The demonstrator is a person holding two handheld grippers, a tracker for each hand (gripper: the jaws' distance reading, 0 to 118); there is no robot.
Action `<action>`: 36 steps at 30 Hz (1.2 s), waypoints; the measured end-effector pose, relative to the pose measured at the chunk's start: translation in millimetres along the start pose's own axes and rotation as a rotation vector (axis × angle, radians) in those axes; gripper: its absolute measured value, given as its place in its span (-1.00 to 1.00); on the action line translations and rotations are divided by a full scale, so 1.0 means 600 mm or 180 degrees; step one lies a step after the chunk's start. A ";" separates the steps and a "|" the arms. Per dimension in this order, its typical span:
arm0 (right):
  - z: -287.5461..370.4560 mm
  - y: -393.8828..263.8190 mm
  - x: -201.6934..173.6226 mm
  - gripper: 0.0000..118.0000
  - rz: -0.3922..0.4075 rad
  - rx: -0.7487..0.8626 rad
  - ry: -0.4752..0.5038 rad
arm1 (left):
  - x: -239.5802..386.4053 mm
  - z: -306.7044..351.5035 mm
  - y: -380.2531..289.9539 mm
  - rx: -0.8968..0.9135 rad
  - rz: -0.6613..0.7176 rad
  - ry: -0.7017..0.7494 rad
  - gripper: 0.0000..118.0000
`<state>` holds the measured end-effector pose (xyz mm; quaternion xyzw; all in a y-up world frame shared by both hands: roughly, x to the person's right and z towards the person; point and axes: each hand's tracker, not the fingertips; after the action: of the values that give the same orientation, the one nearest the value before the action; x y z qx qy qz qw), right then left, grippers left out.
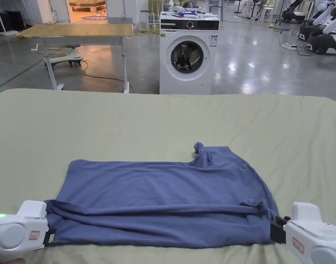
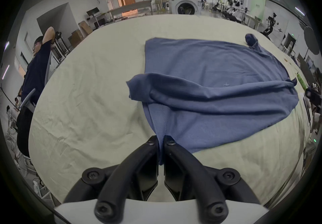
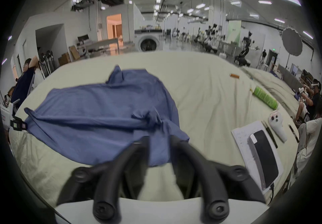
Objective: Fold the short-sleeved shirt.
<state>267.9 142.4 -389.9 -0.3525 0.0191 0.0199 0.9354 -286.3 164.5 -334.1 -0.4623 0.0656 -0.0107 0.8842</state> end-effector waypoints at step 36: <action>0.136 -0.050 0.005 -0.89 0.0605 -0.0724 0.0281 | -0.073 0.132 -0.150 0.0190 0.0312 -0.0210 -0.99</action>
<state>274.0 174.2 -309.0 -0.4533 0.0911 0.0950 0.8816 -316.1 181.1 -210.8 -0.4321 0.0586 0.0460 0.8987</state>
